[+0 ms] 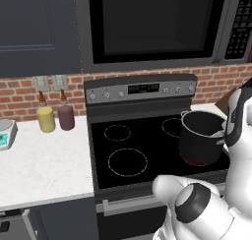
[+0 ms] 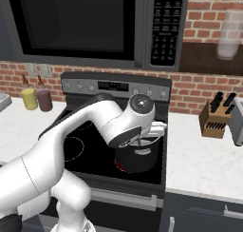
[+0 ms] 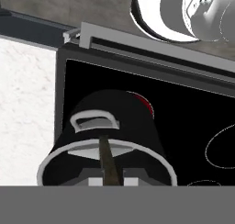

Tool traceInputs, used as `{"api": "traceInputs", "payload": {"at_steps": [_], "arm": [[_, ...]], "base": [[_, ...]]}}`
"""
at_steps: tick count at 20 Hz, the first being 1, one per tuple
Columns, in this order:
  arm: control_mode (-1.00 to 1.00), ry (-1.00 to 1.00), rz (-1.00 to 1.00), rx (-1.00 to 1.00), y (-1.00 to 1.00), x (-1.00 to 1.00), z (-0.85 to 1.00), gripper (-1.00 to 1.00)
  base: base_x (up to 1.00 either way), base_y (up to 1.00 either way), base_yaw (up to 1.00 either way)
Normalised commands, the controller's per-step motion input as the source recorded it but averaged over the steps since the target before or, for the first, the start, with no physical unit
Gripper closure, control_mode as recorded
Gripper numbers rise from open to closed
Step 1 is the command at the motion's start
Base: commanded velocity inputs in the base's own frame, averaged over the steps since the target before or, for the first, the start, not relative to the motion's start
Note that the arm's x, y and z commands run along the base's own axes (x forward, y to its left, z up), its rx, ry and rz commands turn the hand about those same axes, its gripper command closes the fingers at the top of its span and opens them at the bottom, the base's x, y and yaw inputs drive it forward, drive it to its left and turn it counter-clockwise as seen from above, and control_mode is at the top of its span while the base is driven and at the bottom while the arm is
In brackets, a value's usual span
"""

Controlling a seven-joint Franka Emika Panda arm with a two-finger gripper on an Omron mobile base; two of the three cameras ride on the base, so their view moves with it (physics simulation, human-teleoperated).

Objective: Put the lemon and lemon in the pot. Retrieve the spatula and lightly stir the vegetables in the pot.

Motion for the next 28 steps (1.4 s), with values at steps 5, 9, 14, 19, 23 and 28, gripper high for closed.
{"api": "traceInputs", "payload": {"at_steps": [5,9,14,19,23,28], "arm": [[-1.00,0.00,-0.03,0.09,0.44,0.13,-0.03,1.00],[-1.00,0.00,-0.02,0.08,0.46,0.21,0.00,1.00],[-1.00,0.01,-0.03,0.07,0.36,0.21,-0.01,1.00],[-1.00,0.02,-0.05,0.06,0.19,0.17,-0.03,1.00],[-1.00,0.02,-0.11,0.07,0.01,0.14,0.00,1.00],[-1.00,0.21,-0.11,0.01,0.00,0.09,0.11,1.00]], "base": [[0.00,0.00,0.00],[0.00,0.00,0.00],[0.00,0.00,0.00],[0.00,0.00,0.00],[0.00,0.00,0.00],[0.00,0.00,0.00]]}}
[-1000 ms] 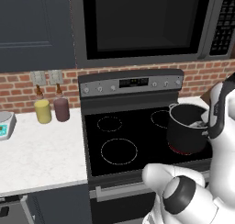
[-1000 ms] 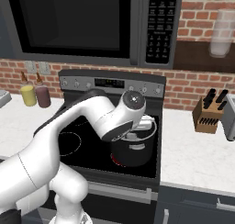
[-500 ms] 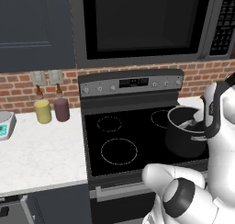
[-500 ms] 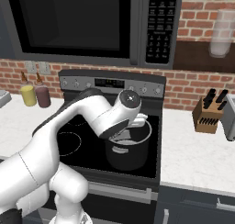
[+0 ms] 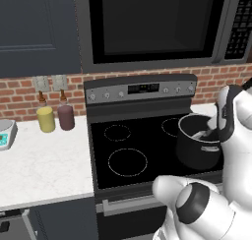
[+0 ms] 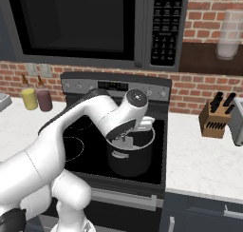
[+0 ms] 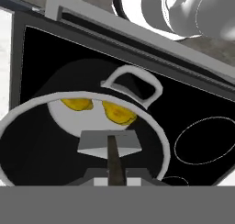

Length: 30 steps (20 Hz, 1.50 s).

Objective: Put the lemon and lemon in the pot. Retrieve the spatula and lightly stir the vegetables in the pot.

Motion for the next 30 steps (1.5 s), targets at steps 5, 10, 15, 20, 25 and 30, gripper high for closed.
{"api": "traceInputs", "payload": {"at_steps": [5,10,15,20,25,30], "arm": [[-1.00,0.24,-0.11,-0.02,0.00,0.00,0.17,1.00],[-1.00,0.00,-0.09,0.00,0.00,0.00,-0.08,1.00],[-1.00,0.00,-0.12,0.00,0.03,-0.01,-0.29,1.00],[-1.00,0.02,-0.12,0.00,0.05,0.00,-0.28,1.00],[-1.00,0.08,-0.10,0.00,0.12,0.00,-0.26,1.00],[-1.00,0.18,-0.09,-0.04,0.22,0.00,-0.29,1.00]], "base": [[0.00,0.00,0.00],[0.00,0.00,0.00],[0.00,0.00,0.00],[0.00,0.00,0.00],[0.00,0.00,0.00],[0.00,0.00,0.00]]}}
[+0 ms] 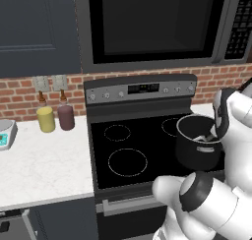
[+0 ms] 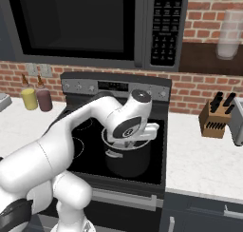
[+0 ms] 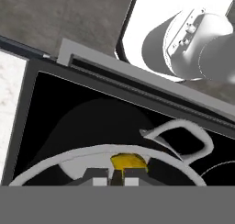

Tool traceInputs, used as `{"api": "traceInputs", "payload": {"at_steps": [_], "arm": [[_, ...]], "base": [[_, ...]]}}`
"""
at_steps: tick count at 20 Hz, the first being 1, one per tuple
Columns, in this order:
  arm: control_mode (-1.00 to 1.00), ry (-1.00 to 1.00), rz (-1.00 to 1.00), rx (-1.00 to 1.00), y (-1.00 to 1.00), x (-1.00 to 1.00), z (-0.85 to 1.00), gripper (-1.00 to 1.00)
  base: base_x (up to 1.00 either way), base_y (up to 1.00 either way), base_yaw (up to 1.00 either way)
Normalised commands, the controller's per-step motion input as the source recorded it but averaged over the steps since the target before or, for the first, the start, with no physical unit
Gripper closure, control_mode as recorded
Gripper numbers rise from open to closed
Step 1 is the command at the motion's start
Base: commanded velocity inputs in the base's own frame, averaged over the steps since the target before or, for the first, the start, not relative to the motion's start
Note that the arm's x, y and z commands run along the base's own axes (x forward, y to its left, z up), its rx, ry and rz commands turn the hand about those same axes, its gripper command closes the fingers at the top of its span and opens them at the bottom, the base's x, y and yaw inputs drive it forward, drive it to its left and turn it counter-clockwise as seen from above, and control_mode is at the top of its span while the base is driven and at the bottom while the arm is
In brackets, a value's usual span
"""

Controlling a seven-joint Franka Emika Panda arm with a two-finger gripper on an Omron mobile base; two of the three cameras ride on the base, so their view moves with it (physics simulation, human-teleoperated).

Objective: Put the lemon and lemon in the pot. Retrieve the spatula and lightly stir the vegetables in the pot.

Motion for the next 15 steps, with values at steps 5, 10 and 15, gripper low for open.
{"api": "traceInputs", "payload": {"at_steps": [5,10,15], "arm": [[-1.00,0.21,-0.10,-0.11,0.11,0.01,-0.09,1.00],[-1.00,0.05,-0.12,-0.10,0.00,0.02,0.03,1.00],[-1.00,0.01,-0.13,-0.02,0.00,0.00,0.33,1.00]], "base": [[0.00,0.00,0.00],[0.00,0.00,0.00],[0.00,0.00,0.00]]}}
